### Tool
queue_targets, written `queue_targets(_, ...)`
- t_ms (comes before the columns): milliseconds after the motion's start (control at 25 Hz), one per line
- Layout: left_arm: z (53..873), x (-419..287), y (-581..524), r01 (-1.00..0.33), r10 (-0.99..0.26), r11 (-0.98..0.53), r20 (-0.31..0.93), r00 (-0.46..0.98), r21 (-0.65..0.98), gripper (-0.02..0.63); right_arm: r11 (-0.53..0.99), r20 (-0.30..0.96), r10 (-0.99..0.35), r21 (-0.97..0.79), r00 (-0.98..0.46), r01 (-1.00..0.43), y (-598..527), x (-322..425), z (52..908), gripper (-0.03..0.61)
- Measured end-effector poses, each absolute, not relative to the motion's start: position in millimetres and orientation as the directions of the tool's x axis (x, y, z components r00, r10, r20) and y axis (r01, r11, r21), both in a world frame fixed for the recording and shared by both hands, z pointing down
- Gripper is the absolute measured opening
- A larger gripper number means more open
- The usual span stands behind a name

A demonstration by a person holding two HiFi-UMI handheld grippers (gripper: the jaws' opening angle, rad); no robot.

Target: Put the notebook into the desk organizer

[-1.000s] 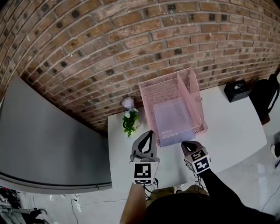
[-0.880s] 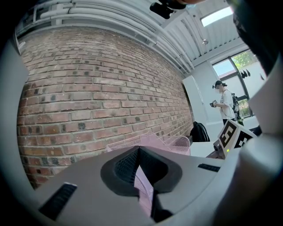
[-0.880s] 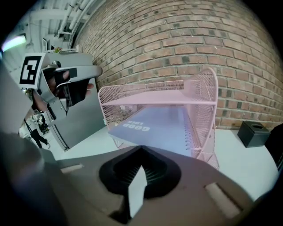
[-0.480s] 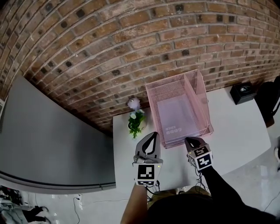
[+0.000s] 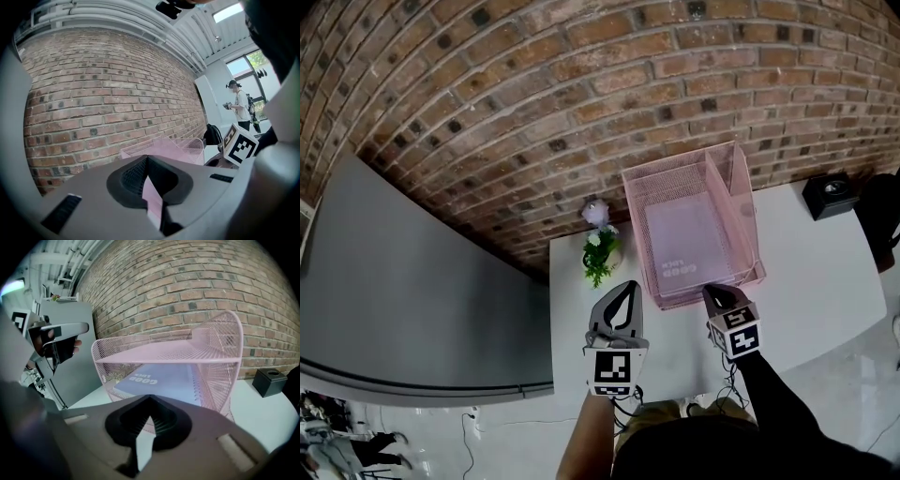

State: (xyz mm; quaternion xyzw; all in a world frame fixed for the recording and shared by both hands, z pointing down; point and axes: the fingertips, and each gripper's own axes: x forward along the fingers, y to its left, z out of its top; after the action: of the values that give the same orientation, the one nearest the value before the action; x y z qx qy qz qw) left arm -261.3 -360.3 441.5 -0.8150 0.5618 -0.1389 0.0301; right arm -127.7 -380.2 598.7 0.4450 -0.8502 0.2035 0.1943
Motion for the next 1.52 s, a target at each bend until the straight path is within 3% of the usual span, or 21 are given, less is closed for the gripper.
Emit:
queue_targets(360,435.2,-285.0,-354.3,-0.913,-0.928,-0.355,0.194,0.318,-0.203,0.009,0.487,0.362,-0.789,-0.125,-0.497,-0.864,-366.7,-122.3,557.5,0.000)
queue_targets(1080,369.3,-333.1,-289.4,-0.846,-0.863,-0.504,0.059,0.502,-0.176,0.009,0.242,0.031,-0.970,0.065,-0.240,-0.968,-281.0,-127.7,390.1,0.000)
queue_targets(1520,343.8,-354.3,-236.5,-0.808,-0.821,-0.564,0.008,0.571,-0.173,0.009,0.146,-0.041,-0.988,0.099,-0.150,-0.984,-208.5,-151.6,352.3,0.000)
